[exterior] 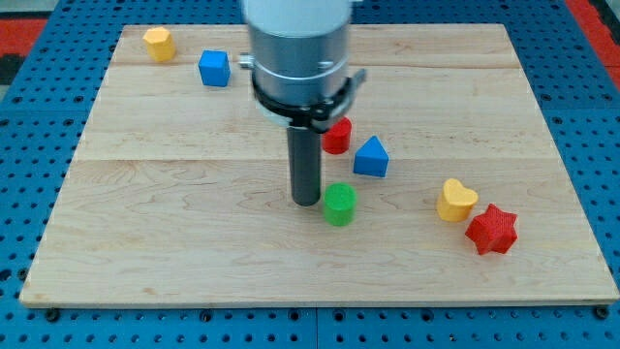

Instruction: Push the green circle closer to the triangle

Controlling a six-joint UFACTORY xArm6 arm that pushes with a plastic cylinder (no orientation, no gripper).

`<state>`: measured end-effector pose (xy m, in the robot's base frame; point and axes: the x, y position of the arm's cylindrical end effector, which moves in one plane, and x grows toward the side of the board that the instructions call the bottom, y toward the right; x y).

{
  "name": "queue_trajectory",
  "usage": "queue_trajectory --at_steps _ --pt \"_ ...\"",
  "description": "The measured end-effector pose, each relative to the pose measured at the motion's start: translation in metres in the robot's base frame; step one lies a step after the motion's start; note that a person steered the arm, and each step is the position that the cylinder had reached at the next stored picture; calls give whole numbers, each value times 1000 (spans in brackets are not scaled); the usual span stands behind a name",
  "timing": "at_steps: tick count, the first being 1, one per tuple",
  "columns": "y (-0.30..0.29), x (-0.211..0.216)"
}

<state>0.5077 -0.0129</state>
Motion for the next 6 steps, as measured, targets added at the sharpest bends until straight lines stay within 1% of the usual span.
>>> queue_trajectory --at_steps 1,2,3,4,5,6 --pt "-41 30" --pt "11 30" --pt "89 29" --pt "100 12" --pt "89 59" --pt "73 24"
